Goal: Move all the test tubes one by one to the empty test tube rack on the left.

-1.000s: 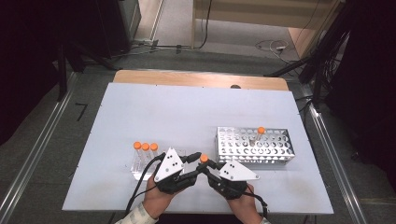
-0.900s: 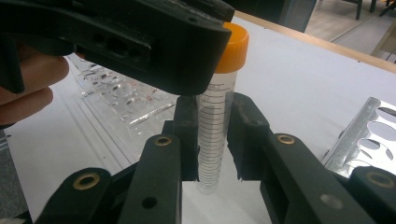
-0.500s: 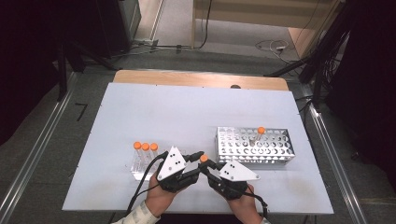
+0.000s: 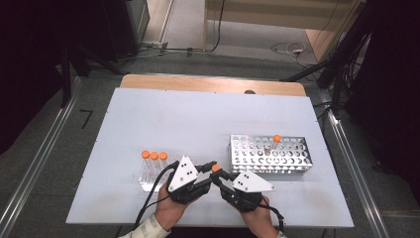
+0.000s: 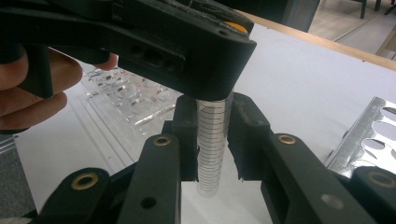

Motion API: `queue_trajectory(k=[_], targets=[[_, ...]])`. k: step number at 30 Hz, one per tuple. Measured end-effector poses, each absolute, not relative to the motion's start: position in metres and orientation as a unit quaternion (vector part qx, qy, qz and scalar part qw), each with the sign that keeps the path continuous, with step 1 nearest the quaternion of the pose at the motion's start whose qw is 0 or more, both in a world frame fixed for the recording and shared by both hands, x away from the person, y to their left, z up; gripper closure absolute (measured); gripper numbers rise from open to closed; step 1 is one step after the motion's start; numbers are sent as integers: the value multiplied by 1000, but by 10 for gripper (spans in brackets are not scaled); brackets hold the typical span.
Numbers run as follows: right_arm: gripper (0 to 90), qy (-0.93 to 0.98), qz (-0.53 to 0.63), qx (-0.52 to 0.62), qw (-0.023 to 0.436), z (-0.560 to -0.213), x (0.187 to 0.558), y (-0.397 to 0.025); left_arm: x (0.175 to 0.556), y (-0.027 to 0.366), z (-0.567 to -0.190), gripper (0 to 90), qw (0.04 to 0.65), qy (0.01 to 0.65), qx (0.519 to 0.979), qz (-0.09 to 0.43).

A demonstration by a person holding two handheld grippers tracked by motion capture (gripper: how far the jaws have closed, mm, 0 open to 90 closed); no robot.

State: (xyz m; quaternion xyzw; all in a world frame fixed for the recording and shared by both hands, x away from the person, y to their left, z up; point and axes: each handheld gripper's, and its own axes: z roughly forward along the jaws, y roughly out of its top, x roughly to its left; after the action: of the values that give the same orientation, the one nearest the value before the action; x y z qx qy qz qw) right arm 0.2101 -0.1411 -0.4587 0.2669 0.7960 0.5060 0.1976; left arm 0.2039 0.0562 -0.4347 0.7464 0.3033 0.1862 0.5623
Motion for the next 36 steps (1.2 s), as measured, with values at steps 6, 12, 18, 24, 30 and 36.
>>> queue_trajectory(k=[6, 12, 18, 24, 30, 36], targets=[[292, 791, 517, 272, 181, -456, 212, -144, 204, 62, -427, 705, 569, 307, 739, 190], [178, 790, 521, 274, 170, -455, 211, -146, 206, 70, -418, 704, 573, 315, 732, 193], [159, 786, 525, 277, 173, -454, 210, -148, 206, 80, -407, 704, 583, 322, 719, 198], [156, 784, 523, 279, 183, -453, 210, -150, 207, 91, -397, 704, 589, 330, 708, 210], [158, 784, 521, 283, 185, -454, 210, -151, 207, 105, -392, 704, 586, 342, 699, 225], [159, 786, 516, 282, 187, -454, 210, -150, 207, 120, -392, 704, 573, 357, 694, 251]])
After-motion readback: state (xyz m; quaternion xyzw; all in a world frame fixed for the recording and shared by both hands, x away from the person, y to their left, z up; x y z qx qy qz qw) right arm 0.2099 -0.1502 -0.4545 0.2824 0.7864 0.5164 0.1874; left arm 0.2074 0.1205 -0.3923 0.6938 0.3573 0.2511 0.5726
